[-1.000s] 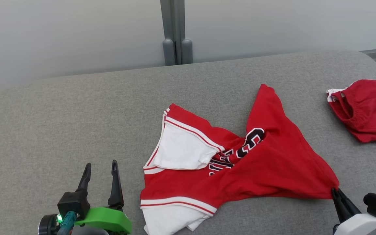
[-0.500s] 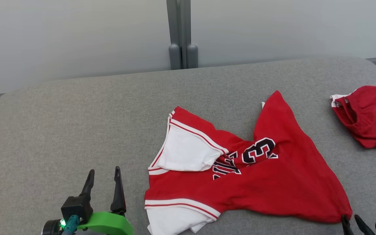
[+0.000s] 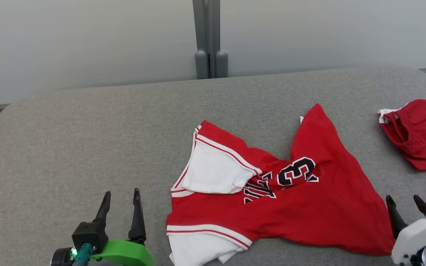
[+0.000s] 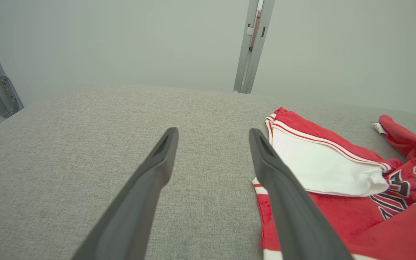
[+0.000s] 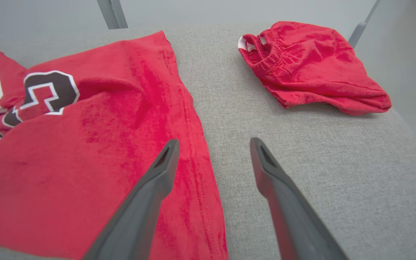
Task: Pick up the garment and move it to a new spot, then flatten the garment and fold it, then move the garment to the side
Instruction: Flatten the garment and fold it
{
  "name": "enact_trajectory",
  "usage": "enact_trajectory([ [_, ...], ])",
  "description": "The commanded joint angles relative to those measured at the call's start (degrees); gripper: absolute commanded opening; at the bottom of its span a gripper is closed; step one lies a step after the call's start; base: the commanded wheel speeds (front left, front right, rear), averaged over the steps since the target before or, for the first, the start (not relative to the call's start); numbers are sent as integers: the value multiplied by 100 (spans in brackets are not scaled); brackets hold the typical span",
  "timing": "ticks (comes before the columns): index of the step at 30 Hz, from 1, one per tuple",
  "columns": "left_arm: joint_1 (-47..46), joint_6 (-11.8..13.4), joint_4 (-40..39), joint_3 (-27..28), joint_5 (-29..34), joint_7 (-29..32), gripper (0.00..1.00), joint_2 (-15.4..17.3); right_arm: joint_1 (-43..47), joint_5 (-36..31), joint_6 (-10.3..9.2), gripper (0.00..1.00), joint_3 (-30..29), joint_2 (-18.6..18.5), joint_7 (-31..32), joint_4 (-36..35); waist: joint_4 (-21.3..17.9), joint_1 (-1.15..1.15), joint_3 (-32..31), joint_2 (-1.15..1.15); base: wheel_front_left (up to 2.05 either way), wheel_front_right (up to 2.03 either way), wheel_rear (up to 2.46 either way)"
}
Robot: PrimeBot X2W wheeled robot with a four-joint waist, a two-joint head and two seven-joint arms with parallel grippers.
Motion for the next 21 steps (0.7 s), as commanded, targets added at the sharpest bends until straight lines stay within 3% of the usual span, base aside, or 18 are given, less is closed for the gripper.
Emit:
enact_trajectory([
  [1, -67, -30, -29, 2, 4, -3, 100, 15, -299, -69, -7, 100, 62, -38, 152, 97, 75, 0, 49, 0, 0, 0, 0],
  [8, -265, -30, -47, -44, 68, -2, 100, 14, -1640, -59, -8, 100, 396, -276, 761, 1259, 449, 0, 382, 0, 0, 0, 0],
  [21, -583, -68, -79, -66, 92, -3, 100, 9, -3436, 127, -8, 100, 736, -428, 1117, 3568, 1089, 0, 1004, 0, 0, 0, 0],
])
